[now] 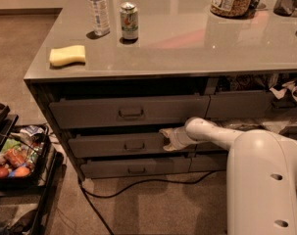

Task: Open middle drawer

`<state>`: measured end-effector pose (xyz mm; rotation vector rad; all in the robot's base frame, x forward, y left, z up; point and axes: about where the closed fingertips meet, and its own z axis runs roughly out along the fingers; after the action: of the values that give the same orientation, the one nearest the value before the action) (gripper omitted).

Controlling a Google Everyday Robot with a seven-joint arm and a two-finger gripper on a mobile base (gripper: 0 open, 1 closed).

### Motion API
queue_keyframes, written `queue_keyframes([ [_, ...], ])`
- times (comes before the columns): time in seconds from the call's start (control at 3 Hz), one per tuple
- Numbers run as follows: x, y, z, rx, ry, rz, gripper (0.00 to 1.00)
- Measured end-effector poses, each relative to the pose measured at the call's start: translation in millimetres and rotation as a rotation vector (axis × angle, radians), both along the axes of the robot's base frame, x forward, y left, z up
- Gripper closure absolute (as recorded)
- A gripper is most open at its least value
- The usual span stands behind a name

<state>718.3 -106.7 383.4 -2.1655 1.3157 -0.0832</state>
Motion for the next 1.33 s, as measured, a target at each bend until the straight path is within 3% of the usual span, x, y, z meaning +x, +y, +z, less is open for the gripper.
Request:
queue_keyframes([
  [1.33,-5.0,0.1,0.5,0.014,0.053,0.012,1.0],
])
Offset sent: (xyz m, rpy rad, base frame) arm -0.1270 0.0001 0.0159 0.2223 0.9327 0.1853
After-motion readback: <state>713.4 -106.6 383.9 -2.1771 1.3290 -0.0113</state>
